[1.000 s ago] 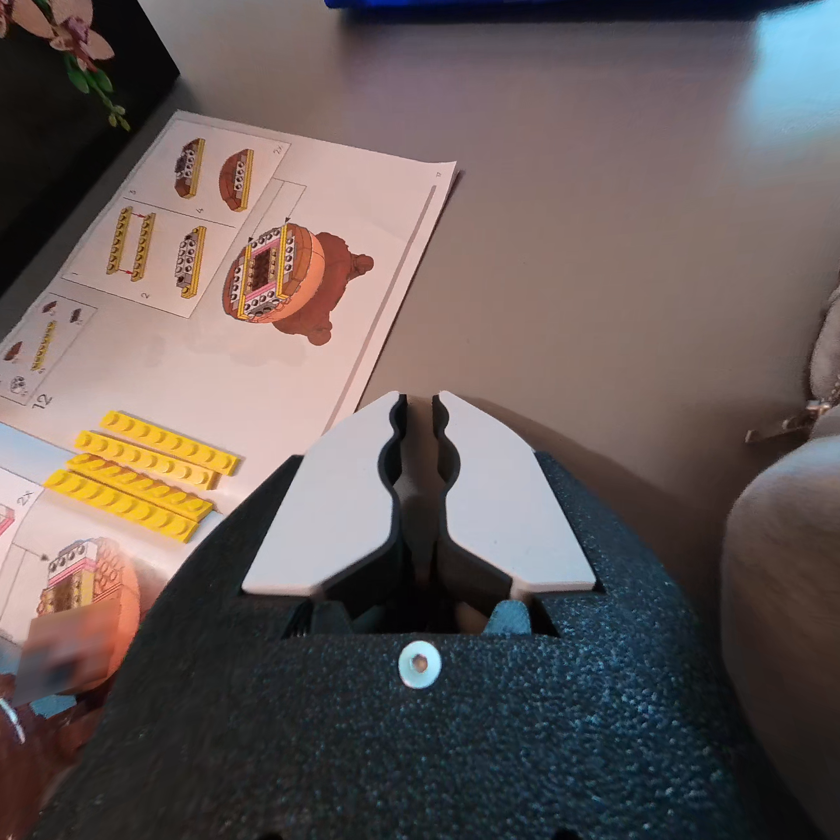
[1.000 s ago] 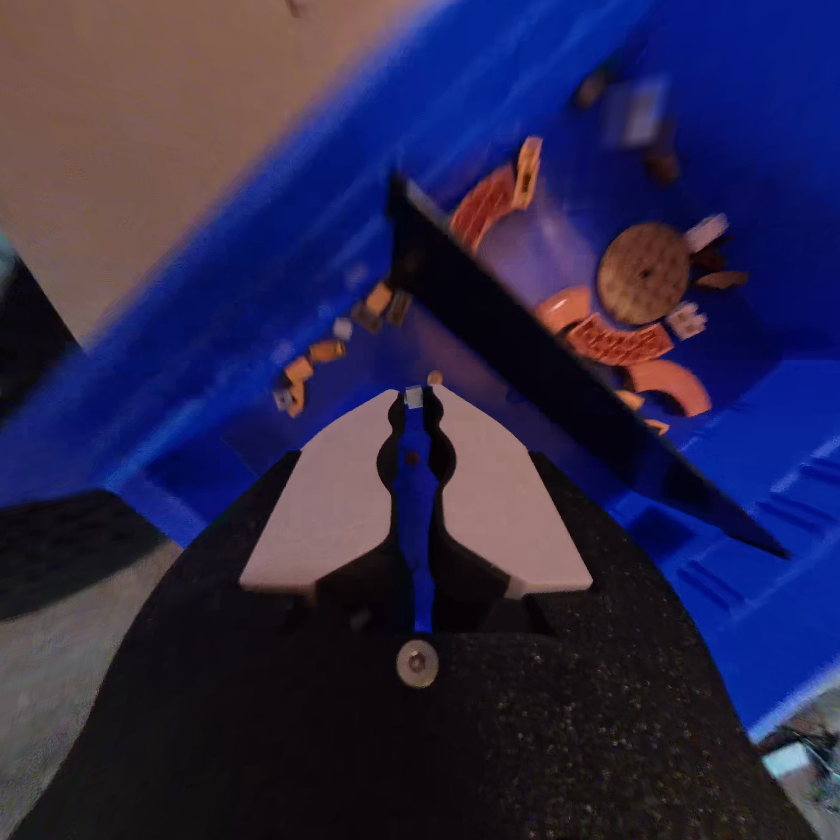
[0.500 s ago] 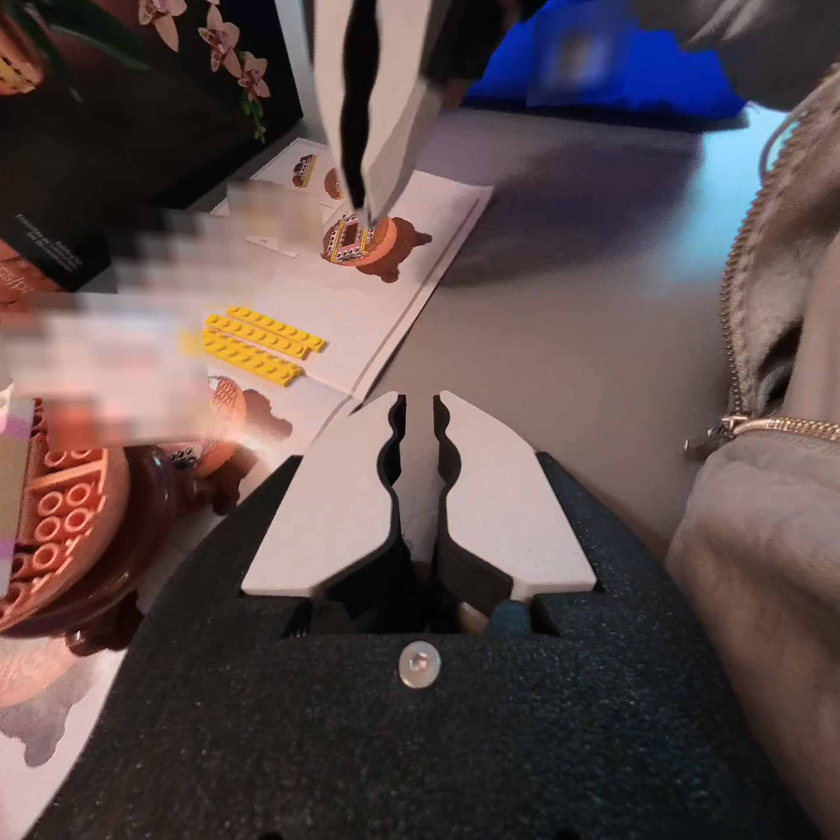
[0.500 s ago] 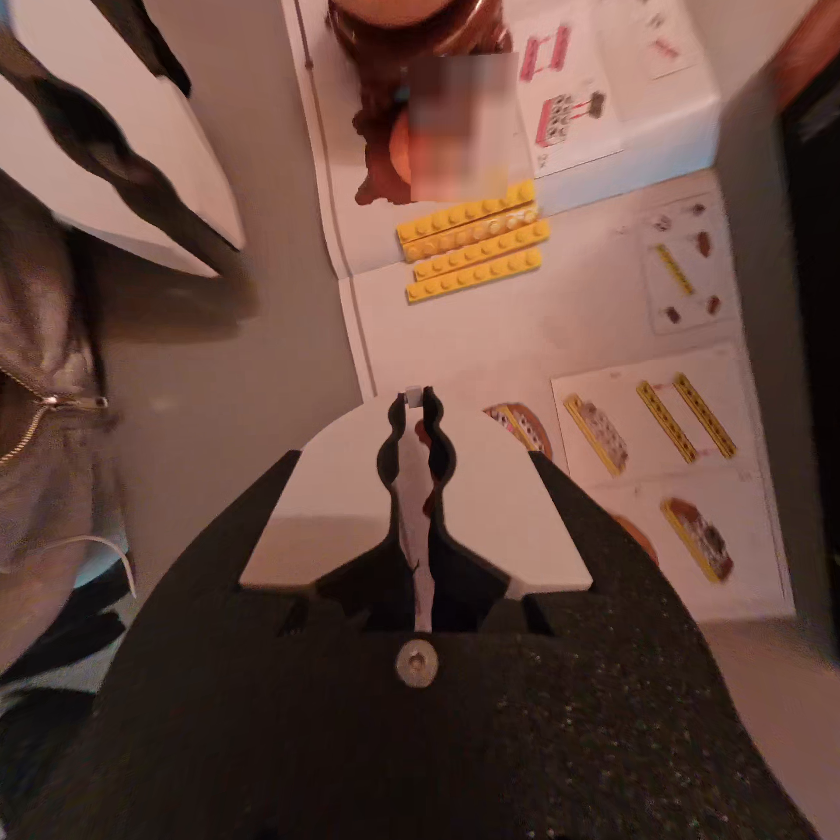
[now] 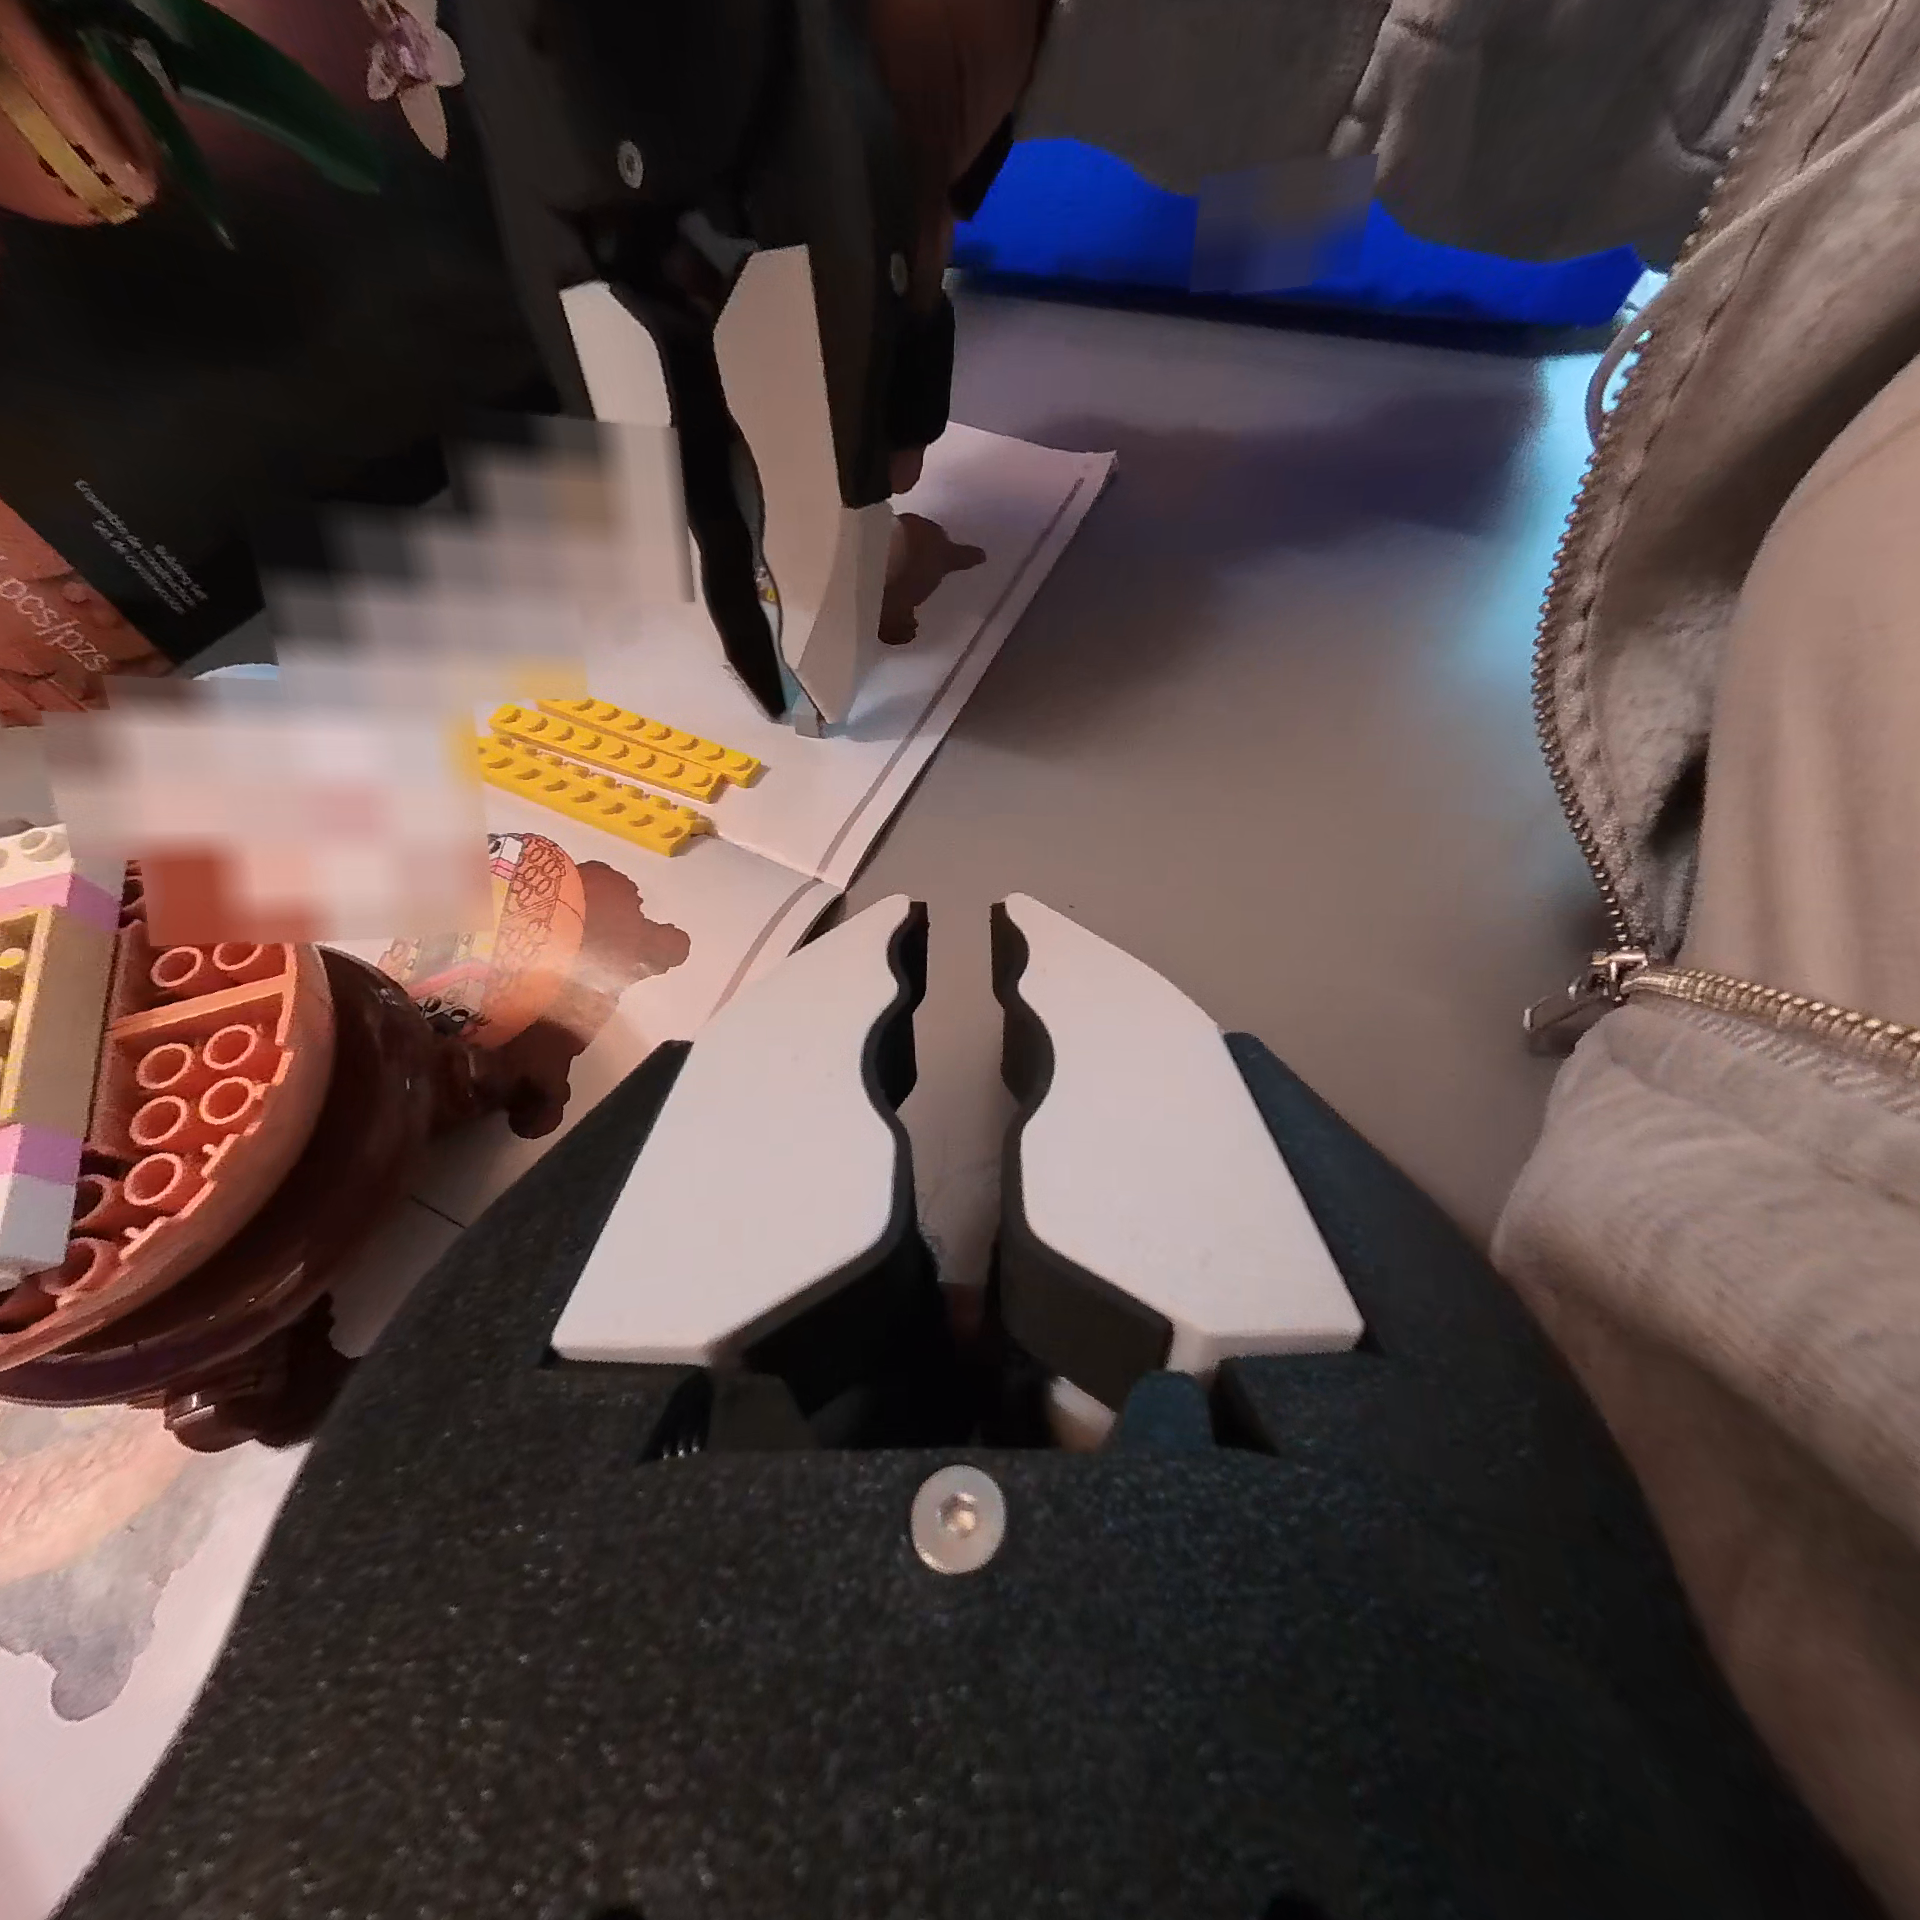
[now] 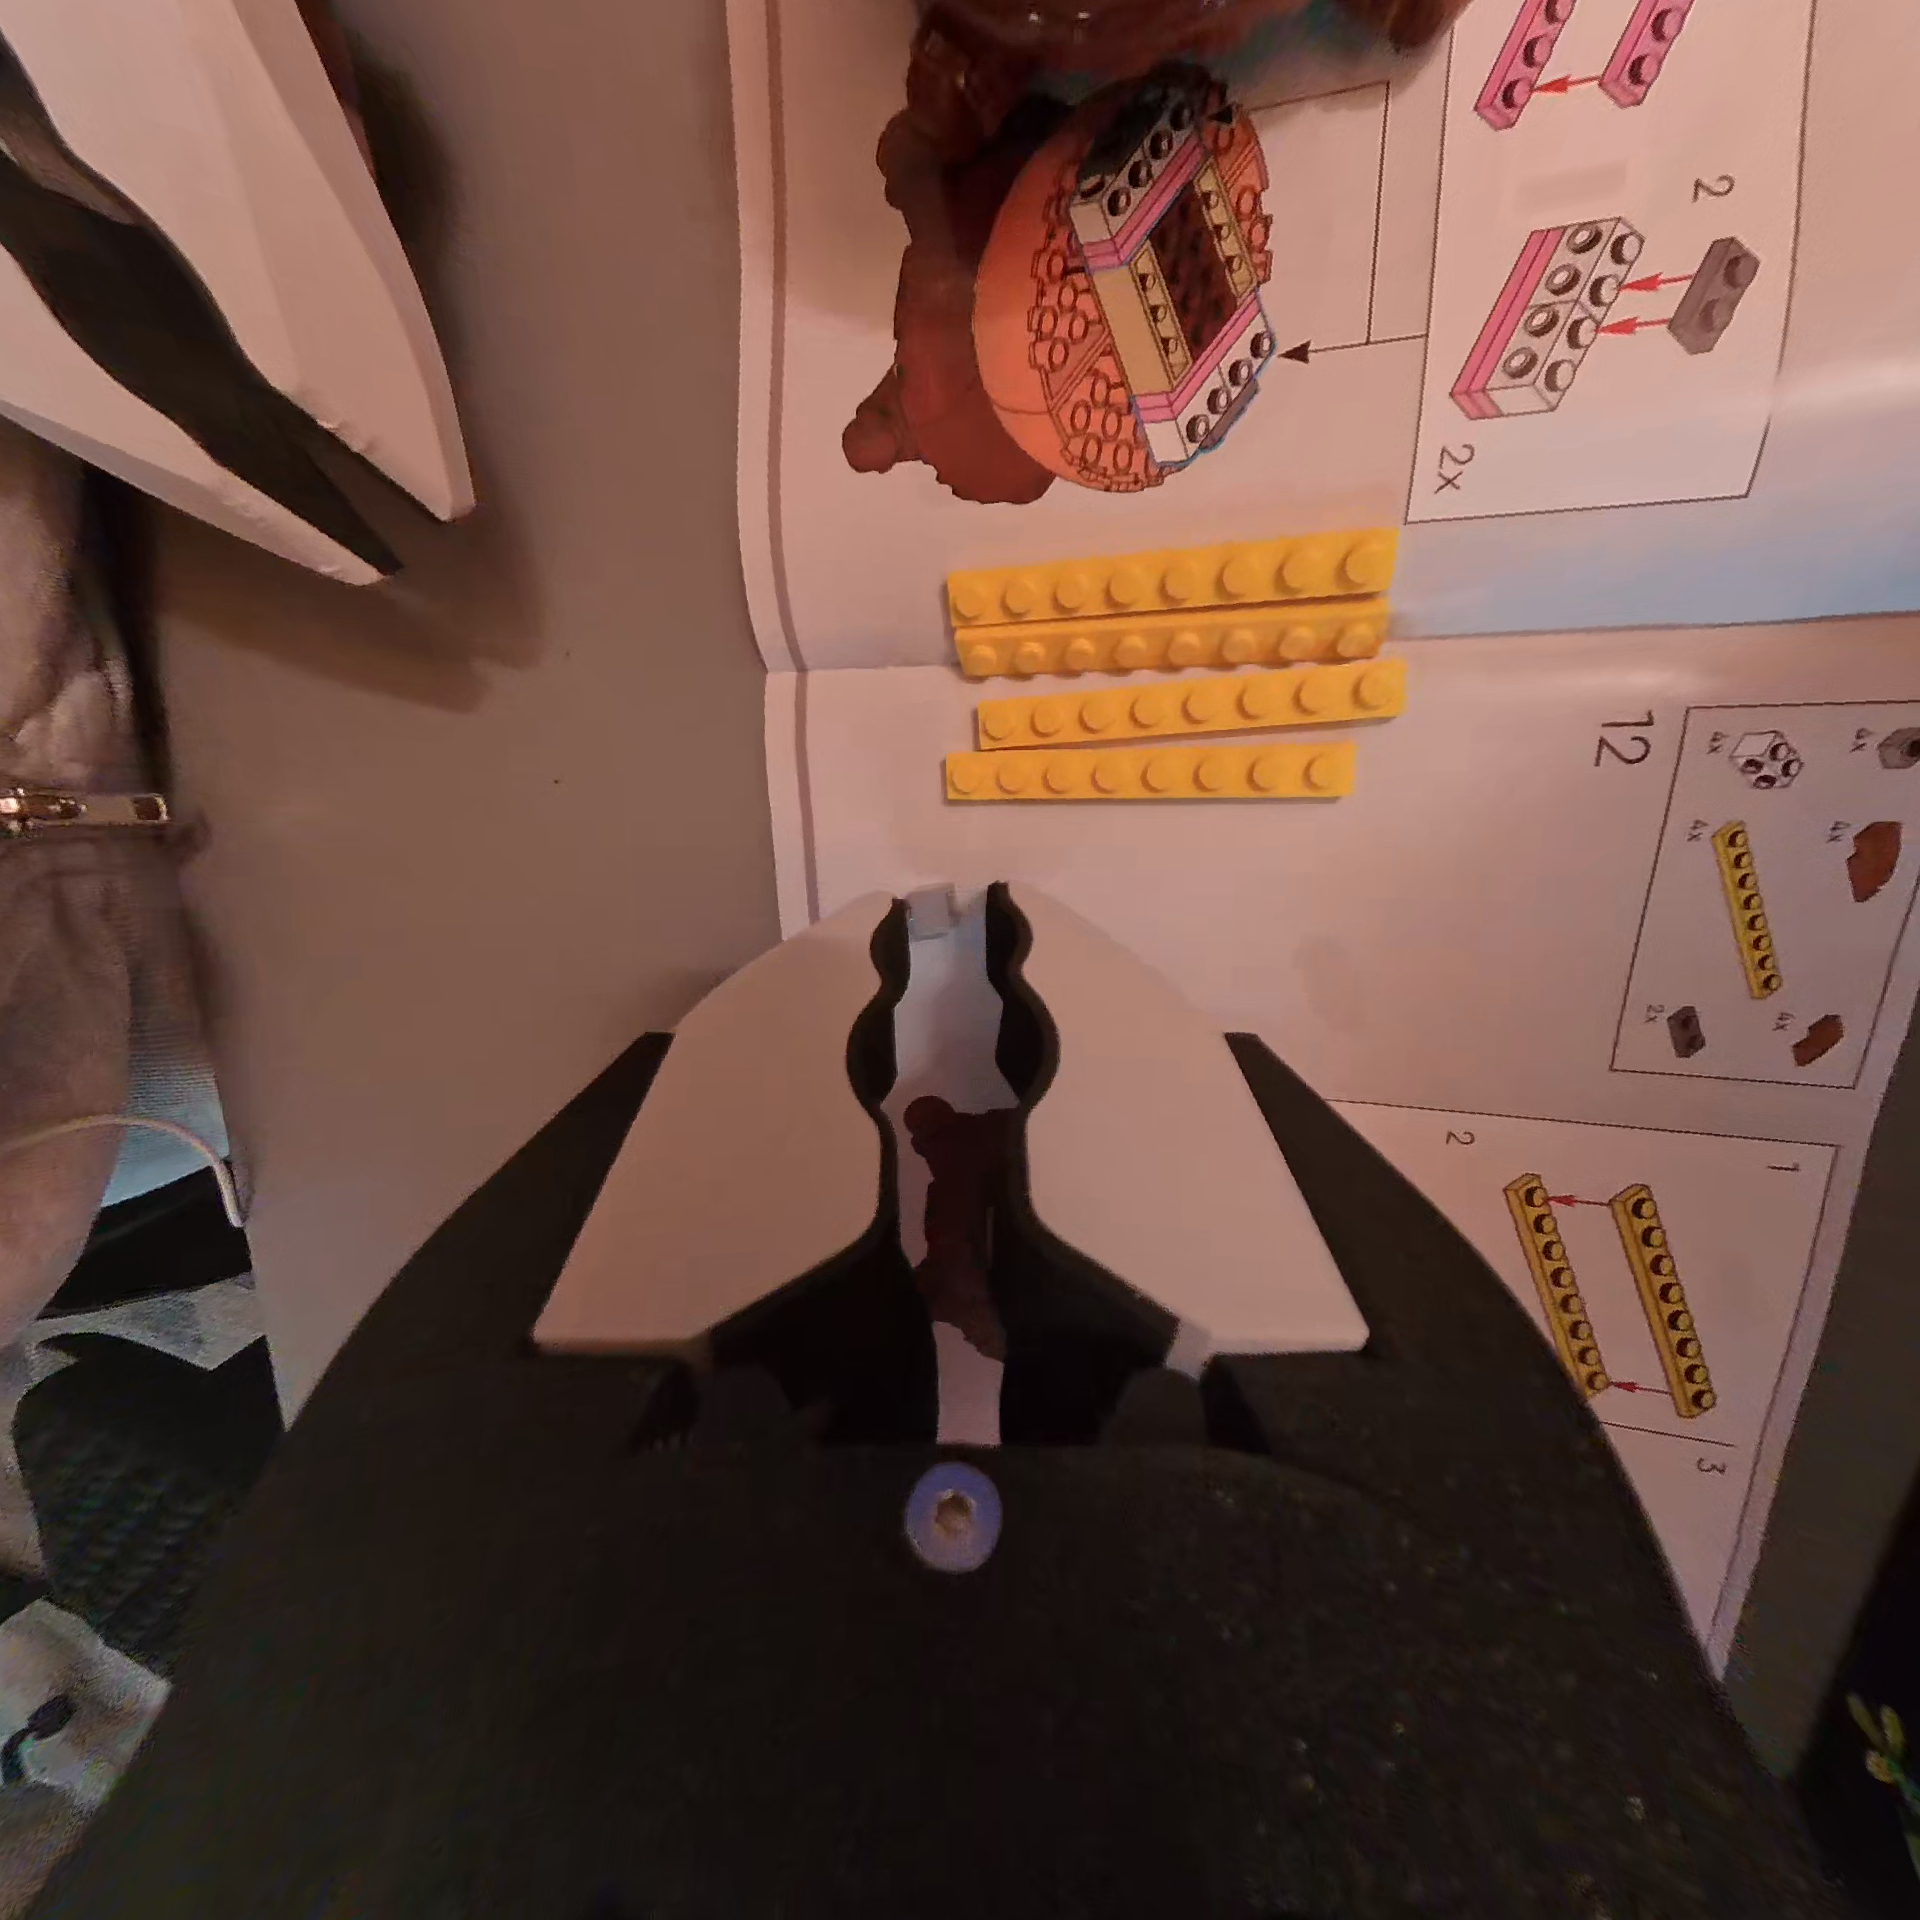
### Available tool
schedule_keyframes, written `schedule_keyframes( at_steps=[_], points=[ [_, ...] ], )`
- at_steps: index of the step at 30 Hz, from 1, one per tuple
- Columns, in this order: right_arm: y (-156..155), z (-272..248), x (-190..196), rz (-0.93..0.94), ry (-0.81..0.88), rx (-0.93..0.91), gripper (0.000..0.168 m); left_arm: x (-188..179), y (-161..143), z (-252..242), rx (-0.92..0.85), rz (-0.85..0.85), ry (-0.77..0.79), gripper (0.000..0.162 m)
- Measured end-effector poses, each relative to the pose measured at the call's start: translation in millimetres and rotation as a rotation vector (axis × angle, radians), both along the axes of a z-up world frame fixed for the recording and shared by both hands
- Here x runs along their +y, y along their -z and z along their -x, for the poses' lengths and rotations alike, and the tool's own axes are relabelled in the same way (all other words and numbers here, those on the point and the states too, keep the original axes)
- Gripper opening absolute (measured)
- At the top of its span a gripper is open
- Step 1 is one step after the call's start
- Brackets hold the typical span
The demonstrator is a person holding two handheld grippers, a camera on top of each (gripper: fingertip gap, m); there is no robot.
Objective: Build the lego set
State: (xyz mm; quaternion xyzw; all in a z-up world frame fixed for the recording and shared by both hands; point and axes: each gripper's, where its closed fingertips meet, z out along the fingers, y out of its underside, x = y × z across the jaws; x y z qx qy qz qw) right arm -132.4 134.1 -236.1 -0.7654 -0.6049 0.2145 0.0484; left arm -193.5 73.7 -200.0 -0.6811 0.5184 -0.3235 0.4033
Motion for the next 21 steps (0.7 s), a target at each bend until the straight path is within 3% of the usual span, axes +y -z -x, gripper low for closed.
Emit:
schedule_keyframes(
  at_steps=[10,21],
  points=[
    [-7,-4,24,-0.124,0.023,0.052,0.014,-1,3,-3,0.014,0.012,0.024,0.011],
    [-7,-1,13,-0.246,-0.075,0.101,0.012,2,4,-3,0.024,0.003,0.003,0.012]
  ],
)
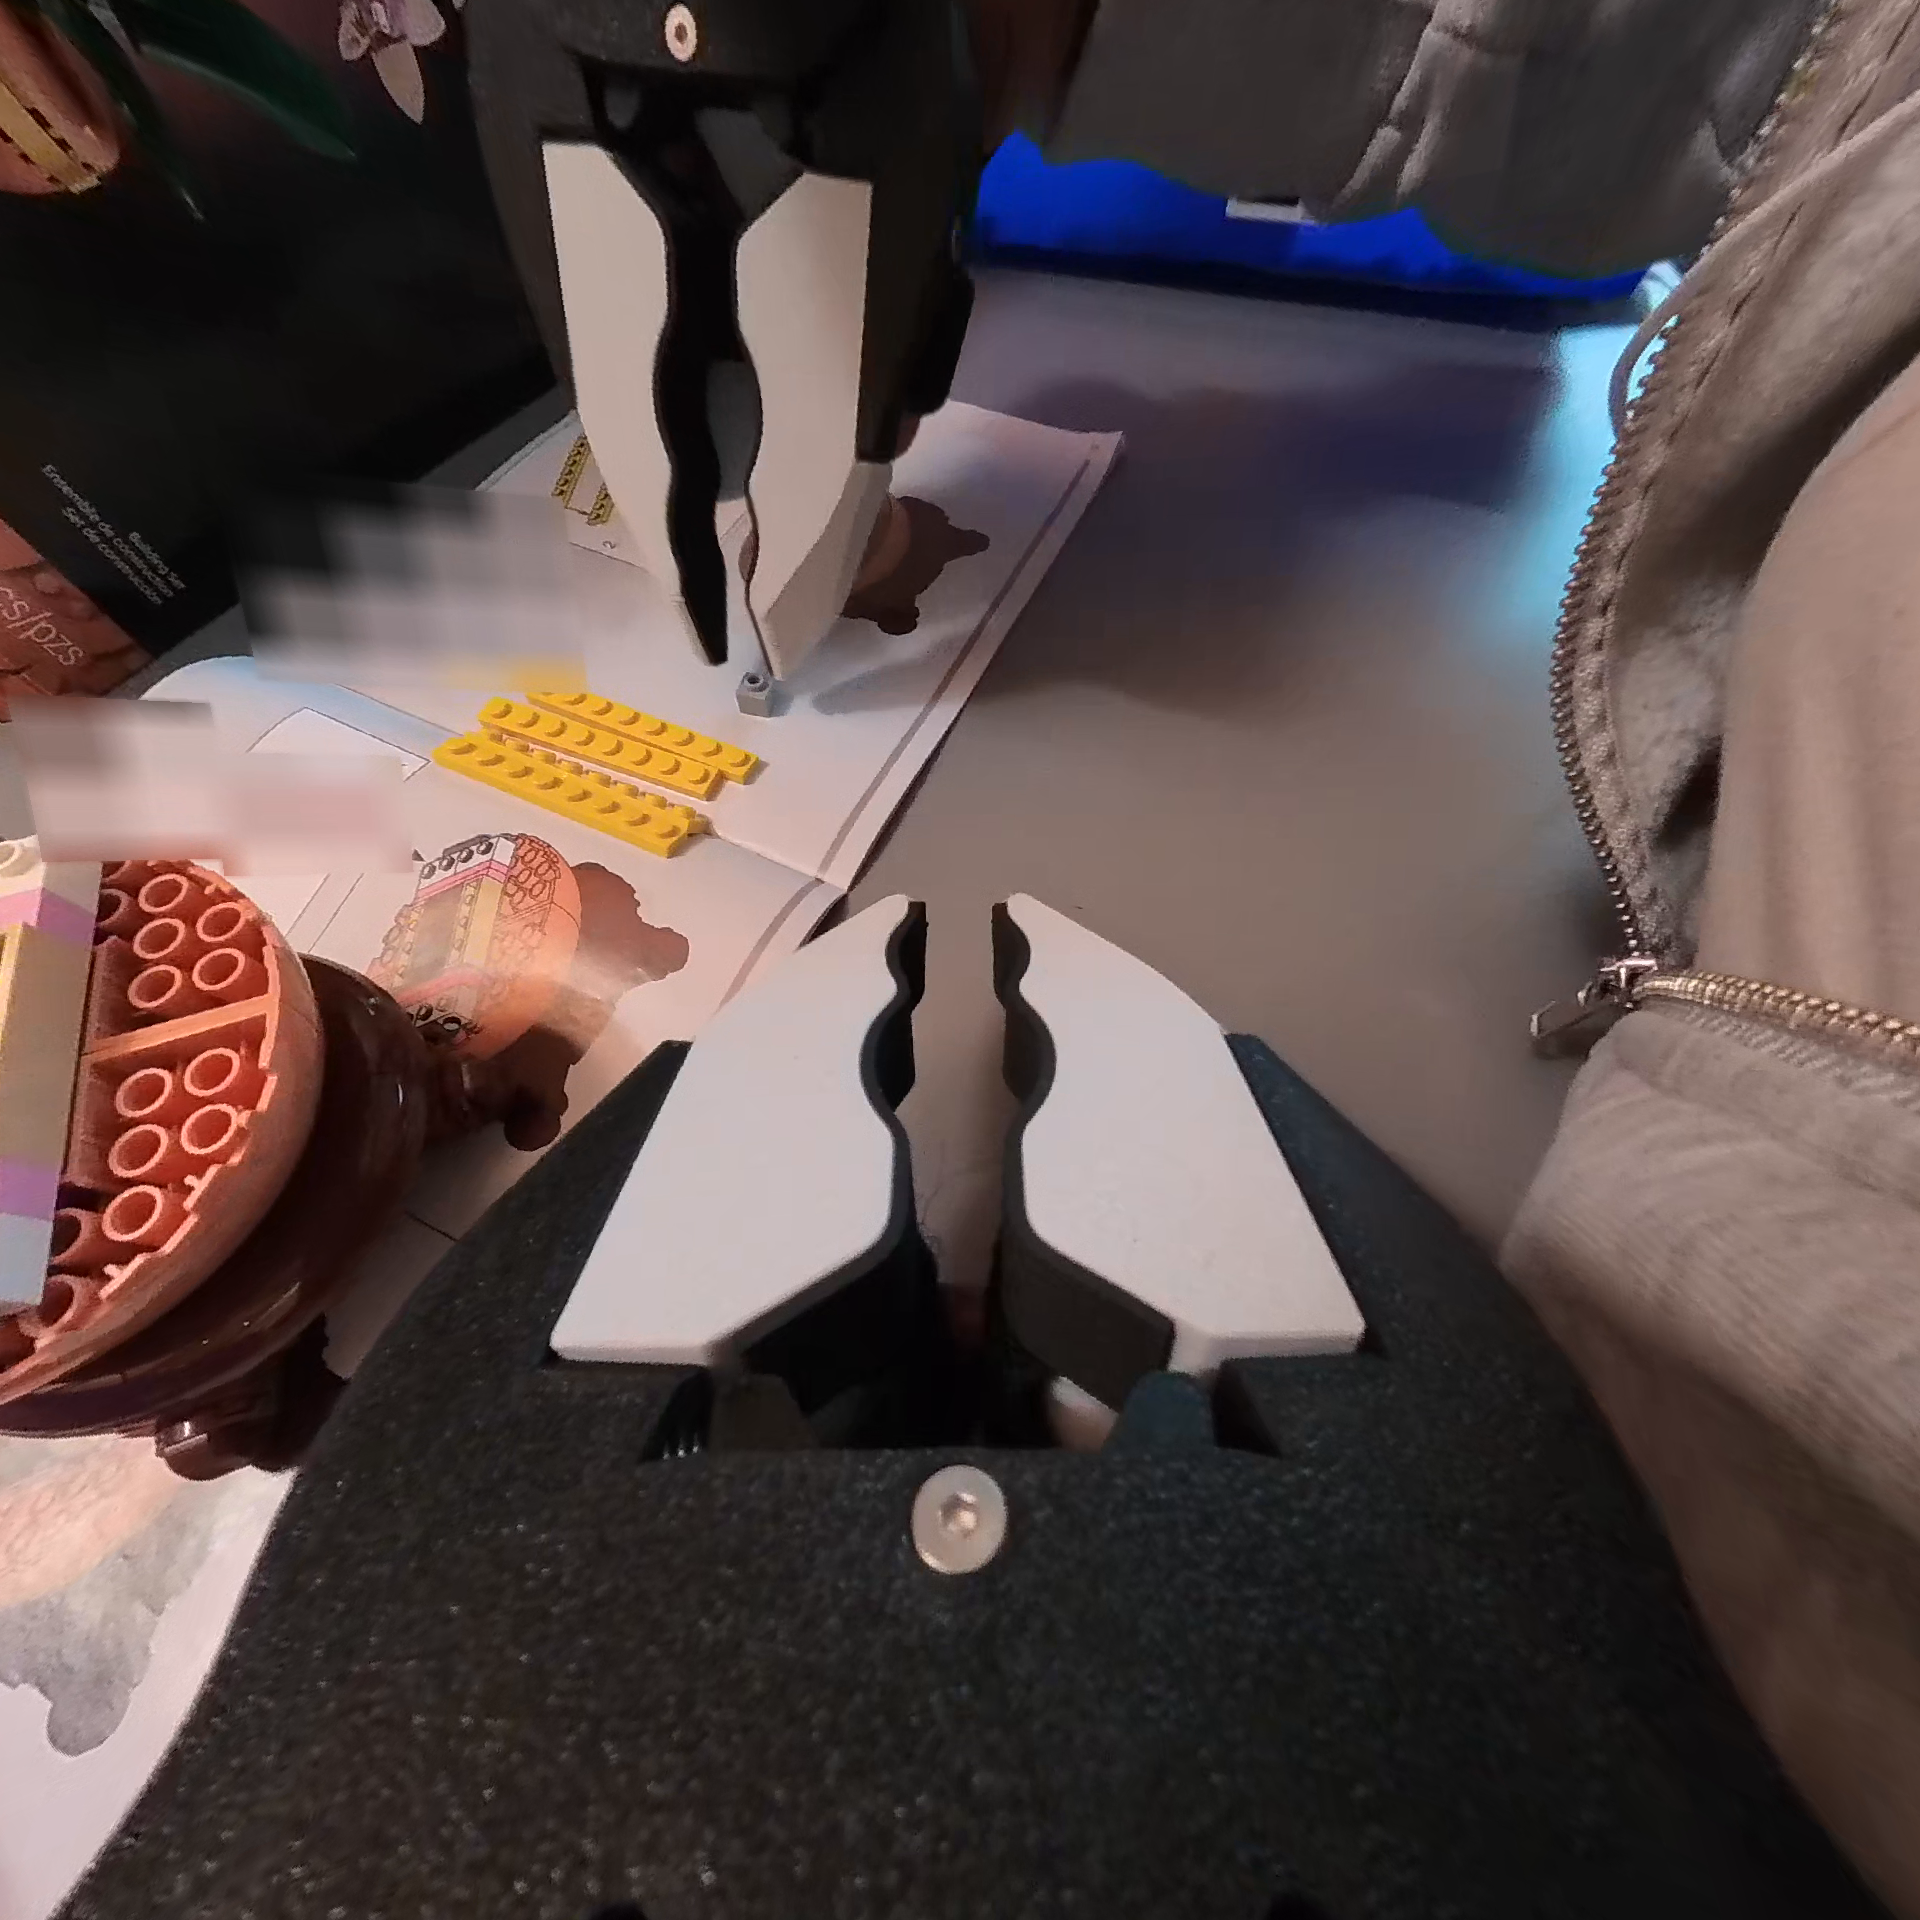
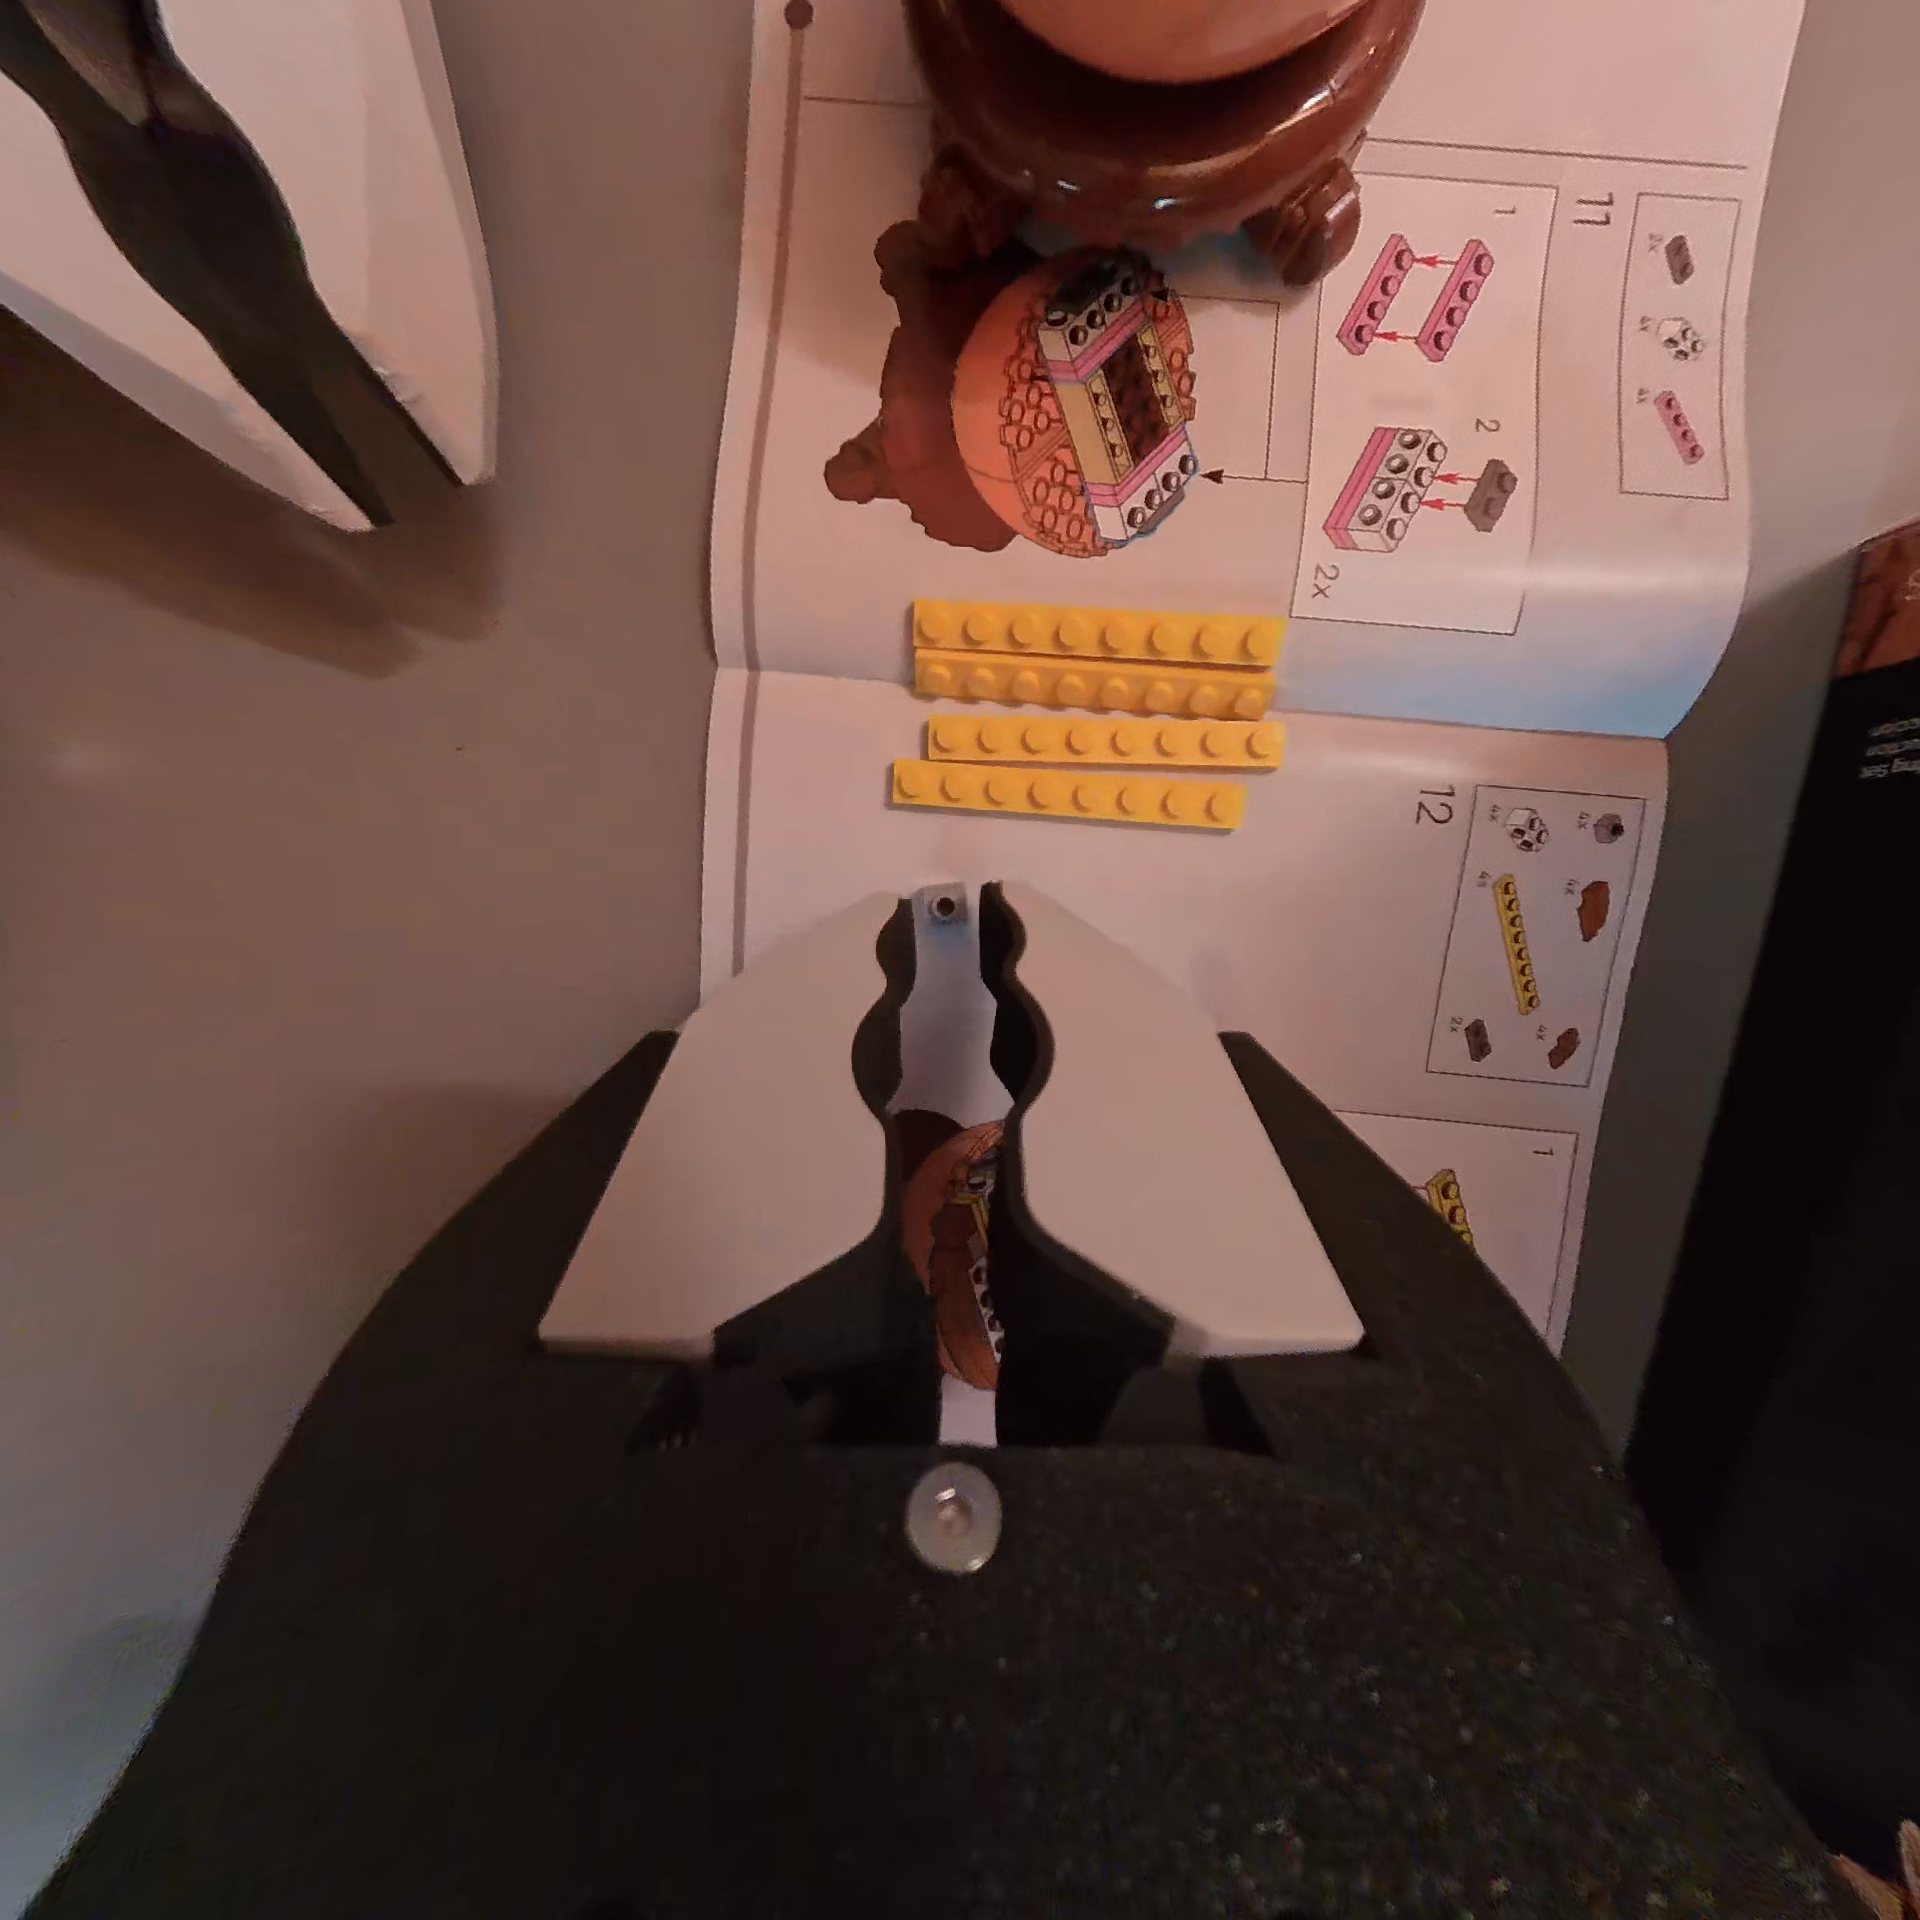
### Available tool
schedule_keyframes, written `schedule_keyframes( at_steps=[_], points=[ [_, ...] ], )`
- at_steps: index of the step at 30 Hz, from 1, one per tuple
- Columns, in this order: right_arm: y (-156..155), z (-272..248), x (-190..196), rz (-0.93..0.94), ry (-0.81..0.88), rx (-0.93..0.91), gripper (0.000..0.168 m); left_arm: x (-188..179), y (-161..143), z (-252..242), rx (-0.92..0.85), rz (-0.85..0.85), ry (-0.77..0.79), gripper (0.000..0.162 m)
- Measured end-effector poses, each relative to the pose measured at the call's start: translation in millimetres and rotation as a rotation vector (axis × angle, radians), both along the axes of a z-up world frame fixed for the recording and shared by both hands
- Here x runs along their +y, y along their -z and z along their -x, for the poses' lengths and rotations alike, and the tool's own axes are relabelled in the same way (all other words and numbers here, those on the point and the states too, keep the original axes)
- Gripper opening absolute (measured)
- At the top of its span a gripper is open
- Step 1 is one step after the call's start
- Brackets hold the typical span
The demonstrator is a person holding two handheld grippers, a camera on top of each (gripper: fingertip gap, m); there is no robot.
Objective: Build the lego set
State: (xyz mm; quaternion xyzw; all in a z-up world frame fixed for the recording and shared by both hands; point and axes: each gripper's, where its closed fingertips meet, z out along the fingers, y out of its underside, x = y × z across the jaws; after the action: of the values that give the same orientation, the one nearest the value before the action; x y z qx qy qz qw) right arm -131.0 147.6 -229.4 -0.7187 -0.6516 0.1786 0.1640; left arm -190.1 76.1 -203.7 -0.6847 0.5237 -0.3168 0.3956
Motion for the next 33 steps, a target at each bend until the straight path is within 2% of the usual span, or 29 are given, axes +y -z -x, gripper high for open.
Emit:
schedule_keyframes(
  at_steps=[3,17,23,33],
  points=[
    [3,3,-2,0.006,-0.015,-0.006,0.006,1,0,0,0.001,-0.002,-0.005,0.012],
    [5,5,-2,0.046,0.104,0.023,0.009,0,0,0,0.003,-0.004,-0.003,0.012],
    [5,2,-4,0.033,0.103,0.039,0.008,-1,2,-1,0.019,-0.018,0.007,0.013],
    [-3,-4,-5,-0.018,0.107,0.077,0.021,2,1,-1,0.013,-0.027,-0.043,0.013]
  ],
)
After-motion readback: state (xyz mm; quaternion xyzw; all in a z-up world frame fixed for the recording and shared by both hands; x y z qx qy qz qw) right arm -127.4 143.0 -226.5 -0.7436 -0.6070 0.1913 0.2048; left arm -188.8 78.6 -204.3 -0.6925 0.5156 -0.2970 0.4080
